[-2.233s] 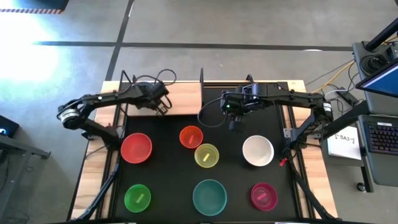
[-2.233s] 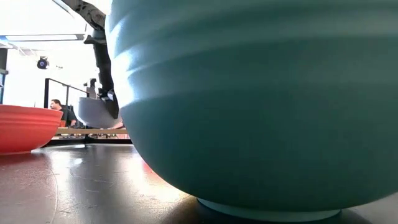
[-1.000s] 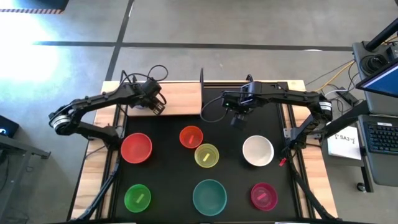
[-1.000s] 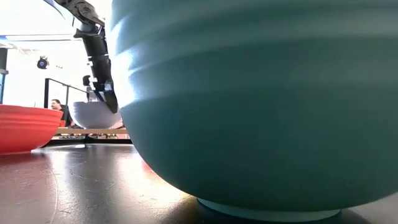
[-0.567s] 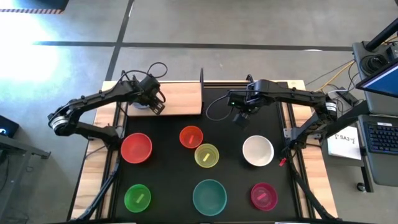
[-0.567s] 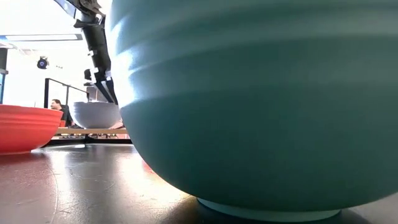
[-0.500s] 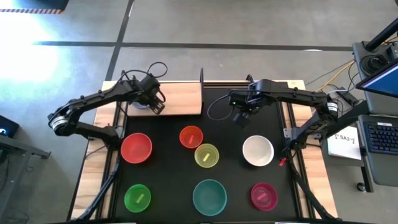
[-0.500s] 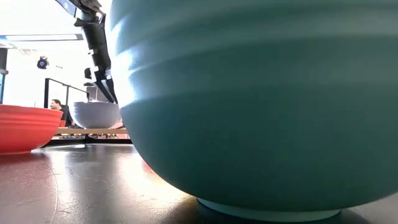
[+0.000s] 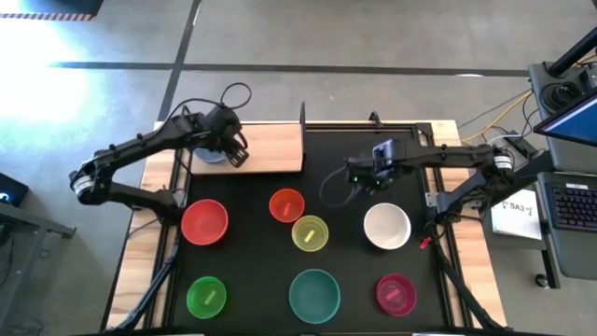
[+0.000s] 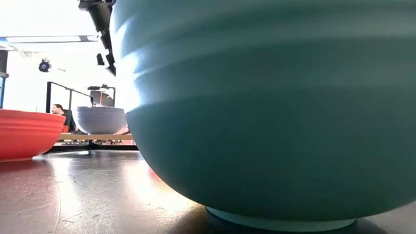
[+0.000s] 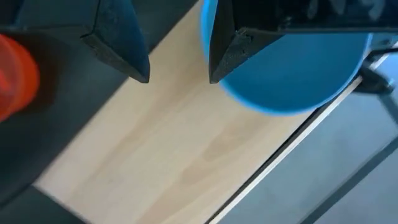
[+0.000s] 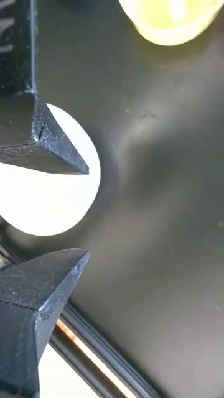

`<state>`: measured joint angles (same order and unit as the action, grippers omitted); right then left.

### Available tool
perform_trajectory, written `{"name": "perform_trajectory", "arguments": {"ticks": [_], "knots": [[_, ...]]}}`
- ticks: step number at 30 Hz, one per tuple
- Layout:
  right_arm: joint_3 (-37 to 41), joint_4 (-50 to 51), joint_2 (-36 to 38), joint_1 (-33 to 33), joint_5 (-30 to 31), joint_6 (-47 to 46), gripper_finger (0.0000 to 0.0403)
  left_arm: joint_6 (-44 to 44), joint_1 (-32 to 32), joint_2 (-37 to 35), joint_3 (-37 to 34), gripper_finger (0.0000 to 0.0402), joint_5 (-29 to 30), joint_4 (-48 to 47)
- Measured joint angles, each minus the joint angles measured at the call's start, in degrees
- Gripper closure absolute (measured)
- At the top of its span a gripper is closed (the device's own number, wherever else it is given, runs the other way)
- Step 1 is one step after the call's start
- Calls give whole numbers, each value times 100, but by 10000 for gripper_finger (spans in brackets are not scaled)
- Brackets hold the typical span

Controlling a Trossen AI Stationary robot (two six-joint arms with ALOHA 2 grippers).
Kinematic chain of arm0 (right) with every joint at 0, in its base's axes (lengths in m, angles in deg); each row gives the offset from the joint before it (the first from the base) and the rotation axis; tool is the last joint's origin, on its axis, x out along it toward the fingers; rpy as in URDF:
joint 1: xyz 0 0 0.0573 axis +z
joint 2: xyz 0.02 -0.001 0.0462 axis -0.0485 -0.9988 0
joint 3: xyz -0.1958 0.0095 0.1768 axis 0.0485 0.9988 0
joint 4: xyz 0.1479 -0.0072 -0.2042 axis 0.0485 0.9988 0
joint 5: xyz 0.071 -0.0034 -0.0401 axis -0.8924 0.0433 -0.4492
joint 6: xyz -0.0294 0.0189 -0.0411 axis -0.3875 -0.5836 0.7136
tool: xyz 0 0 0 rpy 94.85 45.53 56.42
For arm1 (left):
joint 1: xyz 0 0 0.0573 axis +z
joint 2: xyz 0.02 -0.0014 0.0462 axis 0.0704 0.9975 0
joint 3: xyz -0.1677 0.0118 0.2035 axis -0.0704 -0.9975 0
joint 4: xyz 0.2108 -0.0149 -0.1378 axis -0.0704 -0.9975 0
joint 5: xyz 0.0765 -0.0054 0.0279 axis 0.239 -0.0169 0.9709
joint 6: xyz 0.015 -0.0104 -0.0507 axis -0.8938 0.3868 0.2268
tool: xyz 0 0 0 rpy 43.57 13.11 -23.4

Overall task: Place and stack bowls onto a shelf
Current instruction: Stack the white bowl on top of the blue bowl on the shelf

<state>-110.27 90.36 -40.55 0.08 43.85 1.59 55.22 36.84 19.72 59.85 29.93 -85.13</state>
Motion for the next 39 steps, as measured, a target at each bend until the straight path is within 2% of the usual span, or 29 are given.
{"name": "perform_trajectory", "arguments": {"ticks": [8, 15, 19, 27, 39], "knots": [[510, -314, 2, 1046, -138, -1359, 209, -24, -1000, -9, 251, 253, -13, 237], [1049, -1506, 0, 1881, -465, -2317, 209, -214, -1781, -9, 532, 253, -13, 466], [1211, -1888, -52, 2191, -391, -2696, 209, -365, -2108, -9, 630, 253, -13, 636], [1460, -1927, -469, 2479, -339, -3293, 209, -661, -2580, -1, 710, 253, -13, 774], [1470, -1933, -1168, 2483, -337, -3065, 209, -706, -2709, -1, 706, 253, -17, 755]]}}
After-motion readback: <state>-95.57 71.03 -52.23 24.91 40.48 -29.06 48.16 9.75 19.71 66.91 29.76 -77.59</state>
